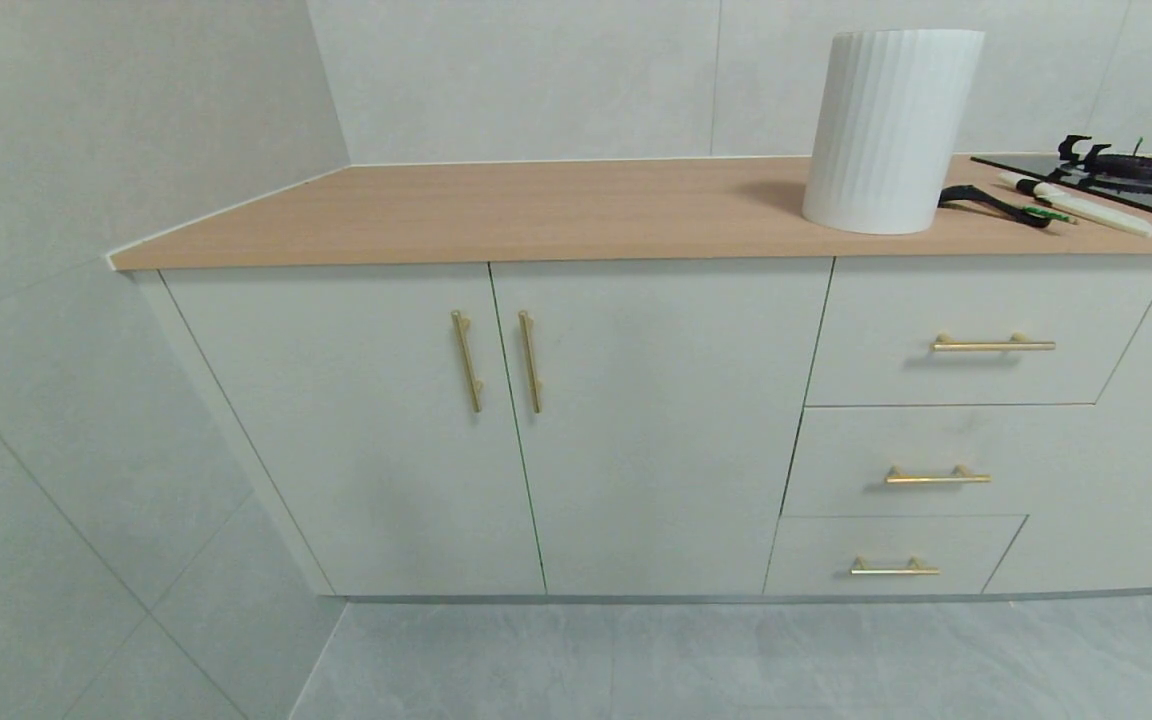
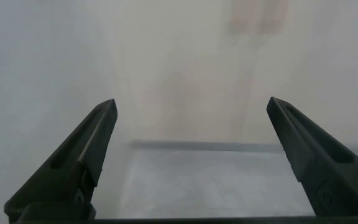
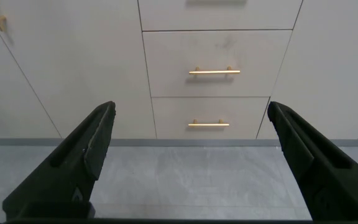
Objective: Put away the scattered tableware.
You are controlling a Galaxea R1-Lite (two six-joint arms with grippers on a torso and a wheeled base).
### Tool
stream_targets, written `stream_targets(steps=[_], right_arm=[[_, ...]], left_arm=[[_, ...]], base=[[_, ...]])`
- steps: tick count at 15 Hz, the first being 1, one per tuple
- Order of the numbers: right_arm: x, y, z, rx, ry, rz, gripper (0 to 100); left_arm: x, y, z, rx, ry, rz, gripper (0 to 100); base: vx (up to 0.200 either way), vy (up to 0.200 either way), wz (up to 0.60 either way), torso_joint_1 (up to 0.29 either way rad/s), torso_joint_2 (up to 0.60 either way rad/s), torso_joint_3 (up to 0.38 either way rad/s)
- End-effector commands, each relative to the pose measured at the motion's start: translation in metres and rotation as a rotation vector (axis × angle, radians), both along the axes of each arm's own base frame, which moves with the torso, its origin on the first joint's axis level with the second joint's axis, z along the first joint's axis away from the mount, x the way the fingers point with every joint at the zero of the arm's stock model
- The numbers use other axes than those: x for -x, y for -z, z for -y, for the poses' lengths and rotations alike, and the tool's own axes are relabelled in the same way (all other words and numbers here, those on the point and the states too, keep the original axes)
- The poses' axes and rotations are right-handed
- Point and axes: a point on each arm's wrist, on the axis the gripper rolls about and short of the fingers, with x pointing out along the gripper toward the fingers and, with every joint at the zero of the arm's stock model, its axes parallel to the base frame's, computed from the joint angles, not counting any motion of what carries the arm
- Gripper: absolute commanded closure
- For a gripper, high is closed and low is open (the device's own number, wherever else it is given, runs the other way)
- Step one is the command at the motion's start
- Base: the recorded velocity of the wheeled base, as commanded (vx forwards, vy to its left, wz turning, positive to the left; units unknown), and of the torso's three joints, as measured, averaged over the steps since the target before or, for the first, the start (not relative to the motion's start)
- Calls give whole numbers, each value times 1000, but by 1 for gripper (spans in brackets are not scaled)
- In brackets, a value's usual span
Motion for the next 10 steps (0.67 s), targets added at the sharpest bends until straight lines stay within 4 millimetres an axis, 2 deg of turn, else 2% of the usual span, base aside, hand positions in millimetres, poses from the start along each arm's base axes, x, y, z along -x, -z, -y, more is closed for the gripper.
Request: stream_targets(steps=[1,2,10], right_arm=[[0,0,0,-1,0,-3,0],[0,0,0,-1,0,-3,0],[0,0,0,0,0,-3,0]], left_arm=[[0,3,2,5,90,-26,0],[0,3,3,-5,136,-33,0],[0,3,3,11,130,-32,0]], base=[[0,0,0,0,0,0],[0,0,0,0,0,0],[0,0,0,0,0,0]])
